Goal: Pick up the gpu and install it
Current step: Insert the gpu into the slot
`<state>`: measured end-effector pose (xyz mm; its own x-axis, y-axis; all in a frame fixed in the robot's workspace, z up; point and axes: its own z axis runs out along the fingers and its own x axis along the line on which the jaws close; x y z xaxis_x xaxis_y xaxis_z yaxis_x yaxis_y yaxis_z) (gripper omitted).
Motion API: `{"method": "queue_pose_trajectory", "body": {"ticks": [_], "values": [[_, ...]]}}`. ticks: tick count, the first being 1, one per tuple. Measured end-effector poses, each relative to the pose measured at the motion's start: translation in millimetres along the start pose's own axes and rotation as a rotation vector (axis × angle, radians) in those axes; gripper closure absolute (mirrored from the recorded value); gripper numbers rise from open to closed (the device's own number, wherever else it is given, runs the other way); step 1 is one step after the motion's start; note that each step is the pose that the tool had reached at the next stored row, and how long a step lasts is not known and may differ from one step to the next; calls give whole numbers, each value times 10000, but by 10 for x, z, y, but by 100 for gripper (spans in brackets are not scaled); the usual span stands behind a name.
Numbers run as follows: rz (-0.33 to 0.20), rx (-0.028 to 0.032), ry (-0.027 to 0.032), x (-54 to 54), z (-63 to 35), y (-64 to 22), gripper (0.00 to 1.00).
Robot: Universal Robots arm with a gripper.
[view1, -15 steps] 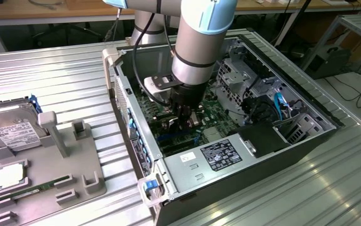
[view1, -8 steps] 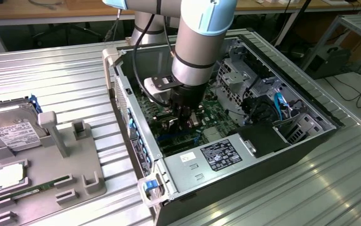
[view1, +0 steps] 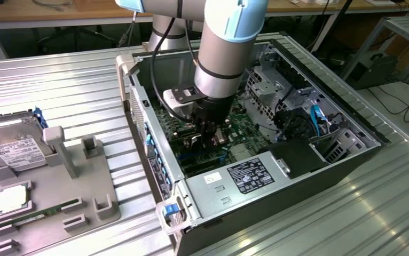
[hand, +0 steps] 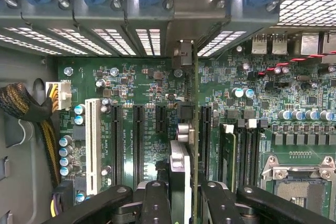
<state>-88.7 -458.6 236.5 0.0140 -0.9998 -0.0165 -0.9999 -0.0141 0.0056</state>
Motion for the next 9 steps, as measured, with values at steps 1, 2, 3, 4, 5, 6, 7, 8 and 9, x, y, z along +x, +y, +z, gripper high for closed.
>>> {"method": "queue_pose_trajectory", "body": {"ticks": [1, 2, 3, 4, 5, 6, 7, 8, 9], "values": [[0, 0, 0, 0, 1, 0, 72], [0, 0, -1, 0, 1, 0, 72], [0, 1, -3, 0, 2, 0, 72], [0, 1, -3, 0, 2, 0, 72], [0, 2, -4, 0, 2, 0, 72], [0, 1, -4, 0, 2, 0, 72], [0, 1, -4, 0, 2, 0, 72], [0, 1, -4, 0, 2, 0, 72], [0, 1, -4, 0, 2, 0, 72]]}}
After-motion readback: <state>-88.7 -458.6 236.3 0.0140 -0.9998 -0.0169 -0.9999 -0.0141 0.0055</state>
